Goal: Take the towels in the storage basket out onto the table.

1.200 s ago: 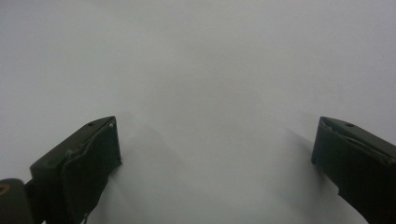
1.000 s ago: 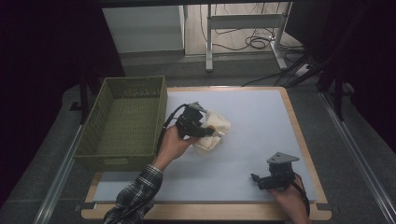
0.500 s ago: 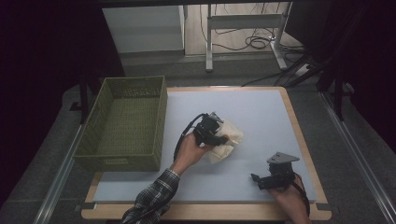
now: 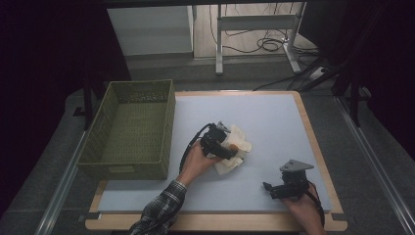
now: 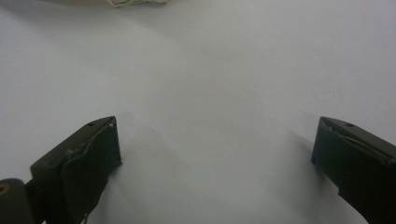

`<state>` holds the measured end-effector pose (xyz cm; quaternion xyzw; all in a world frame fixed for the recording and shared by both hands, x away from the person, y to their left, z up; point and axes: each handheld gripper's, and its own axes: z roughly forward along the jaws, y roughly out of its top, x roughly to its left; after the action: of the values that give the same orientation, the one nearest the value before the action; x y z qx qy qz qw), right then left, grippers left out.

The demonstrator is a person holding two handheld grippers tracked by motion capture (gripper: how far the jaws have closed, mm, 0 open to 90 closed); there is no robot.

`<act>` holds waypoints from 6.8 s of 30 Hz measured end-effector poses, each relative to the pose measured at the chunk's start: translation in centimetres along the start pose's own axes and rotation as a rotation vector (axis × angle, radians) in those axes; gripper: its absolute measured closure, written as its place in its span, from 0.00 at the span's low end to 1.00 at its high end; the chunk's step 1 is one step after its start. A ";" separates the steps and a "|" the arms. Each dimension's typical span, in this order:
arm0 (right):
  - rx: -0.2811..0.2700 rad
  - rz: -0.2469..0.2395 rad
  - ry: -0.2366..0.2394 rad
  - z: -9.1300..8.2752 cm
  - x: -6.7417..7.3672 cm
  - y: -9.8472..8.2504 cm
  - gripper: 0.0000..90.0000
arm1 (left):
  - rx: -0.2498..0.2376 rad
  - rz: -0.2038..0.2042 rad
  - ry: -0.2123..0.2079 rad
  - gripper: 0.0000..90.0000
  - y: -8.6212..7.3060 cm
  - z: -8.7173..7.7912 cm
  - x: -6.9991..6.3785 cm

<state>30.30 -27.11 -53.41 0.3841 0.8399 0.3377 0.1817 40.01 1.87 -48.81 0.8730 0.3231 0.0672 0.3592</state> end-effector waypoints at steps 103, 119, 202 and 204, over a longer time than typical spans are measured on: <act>-0.028 -0.021 0.130 1.7 -2.6 7.9 0.57 | -0.036 0.031 0.103 0.39 -2.2 -1.6 -1.4; 0.010 -0.013 0.139 -0.2 -2.9 6.1 0.96 | -0.012 -0.090 0.166 0.93 -4.1 -3.0 1.0; 0.029 -0.030 0.181 -2.2 -1.3 1.4 0.65 | -0.028 -0.108 0.250 0.56 -11.5 -4.4 -1.9; 0.045 -0.047 0.167 -1.7 -1.1 1.3 0.66 | -0.030 -0.113 0.241 0.58 -11.8 -4.1 -1.8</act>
<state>30.68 -28.07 -51.26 0.3388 0.8683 0.3453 0.1102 31.12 9.44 -53.50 0.8335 0.4118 0.1561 0.3338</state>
